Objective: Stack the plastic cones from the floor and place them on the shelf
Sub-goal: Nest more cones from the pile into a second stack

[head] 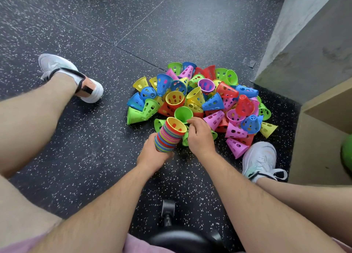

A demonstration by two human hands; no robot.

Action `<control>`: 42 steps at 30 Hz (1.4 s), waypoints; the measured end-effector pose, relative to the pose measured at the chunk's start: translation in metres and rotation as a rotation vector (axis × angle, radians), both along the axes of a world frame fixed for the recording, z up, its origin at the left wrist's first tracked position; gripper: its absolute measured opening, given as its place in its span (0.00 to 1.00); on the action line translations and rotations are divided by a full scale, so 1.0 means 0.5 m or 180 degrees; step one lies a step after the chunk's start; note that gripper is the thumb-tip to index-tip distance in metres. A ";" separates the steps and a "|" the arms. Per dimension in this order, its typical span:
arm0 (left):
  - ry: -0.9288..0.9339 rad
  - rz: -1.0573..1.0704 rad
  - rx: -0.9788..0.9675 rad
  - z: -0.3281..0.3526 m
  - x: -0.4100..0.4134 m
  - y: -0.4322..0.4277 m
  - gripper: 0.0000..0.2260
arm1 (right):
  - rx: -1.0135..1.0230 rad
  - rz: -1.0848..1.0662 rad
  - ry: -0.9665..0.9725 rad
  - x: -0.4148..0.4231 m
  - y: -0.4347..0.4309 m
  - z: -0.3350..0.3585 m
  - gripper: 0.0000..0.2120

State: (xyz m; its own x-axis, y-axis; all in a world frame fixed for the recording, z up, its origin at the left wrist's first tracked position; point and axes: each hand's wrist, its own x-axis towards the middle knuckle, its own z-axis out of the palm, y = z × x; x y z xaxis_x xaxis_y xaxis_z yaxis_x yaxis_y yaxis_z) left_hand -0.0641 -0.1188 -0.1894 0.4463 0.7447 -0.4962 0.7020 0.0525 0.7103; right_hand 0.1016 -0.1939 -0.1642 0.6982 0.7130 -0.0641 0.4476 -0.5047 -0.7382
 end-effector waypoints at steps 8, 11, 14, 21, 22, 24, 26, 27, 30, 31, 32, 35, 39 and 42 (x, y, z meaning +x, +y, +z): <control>-0.0117 0.0120 -0.0065 -0.013 0.000 0.011 0.34 | -0.1195 0.0412 -0.0684 0.023 0.053 -0.014 0.19; -0.0150 0.0145 -0.0083 -0.013 -0.004 0.012 0.36 | -0.1425 0.0291 -0.0751 0.022 0.078 -0.015 0.17; -0.0136 0.0138 -0.0090 -0.011 -0.004 0.012 0.37 | -0.1349 0.0239 -0.0758 0.025 0.083 -0.018 0.12; -0.0077 0.0054 -0.0081 -0.004 0.002 0.010 0.34 | -0.0017 -0.0187 -0.0368 0.051 0.045 -0.006 0.11; -0.0062 0.0034 -0.0073 -0.002 0.004 0.010 0.33 | 0.0155 -0.0254 -0.0341 0.055 0.039 0.002 0.11; -0.0032 -0.0022 -0.0036 0.003 0.006 0.009 0.32 | 0.0474 -0.0426 -0.0336 0.062 0.028 0.017 0.11; -0.0019 -0.0092 0.0003 0.005 0.008 0.007 0.32 | 0.0713 -0.0529 -0.0317 0.062 0.018 0.031 0.10; -0.0009 -0.0114 0.0020 0.005 0.008 0.007 0.32 | 0.0806 -0.0476 -0.0343 0.060 0.014 0.035 0.10; 0.0032 -0.0141 0.0041 0.012 0.009 0.001 0.31 | 0.0988 -0.0080 -0.0426 0.049 -0.002 0.040 0.09; 0.0033 -0.0135 0.0058 0.017 0.010 -0.001 0.31 | 0.1029 0.0057 -0.0446 0.044 -0.008 0.042 0.09; 0.0042 -0.0120 0.0066 0.021 0.012 -0.004 0.31 | 0.1043 0.0181 -0.0451 0.038 -0.015 0.042 0.09; 0.0018 -0.0082 0.0066 0.027 0.017 -0.009 0.32 | 0.0734 0.0558 -0.0261 0.012 -0.039 0.044 0.10; -0.0006 0.0048 0.0066 0.024 0.010 -0.010 0.31 | 0.0351 0.0737 0.0342 -0.014 -0.041 0.043 0.13; 0.0020 0.0058 0.0064 0.021 -0.005 -0.004 0.32 | 0.0325 0.0525 0.0419 -0.019 -0.030 0.041 0.09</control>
State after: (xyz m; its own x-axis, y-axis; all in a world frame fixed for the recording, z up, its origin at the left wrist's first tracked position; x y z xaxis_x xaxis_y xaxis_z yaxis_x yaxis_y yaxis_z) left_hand -0.0667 -0.1210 -0.1790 0.4296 0.7625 -0.4837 0.7054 0.0510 0.7070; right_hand 0.0920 -0.2087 -0.1436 0.5621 0.8242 -0.0686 0.4142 -0.3524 -0.8392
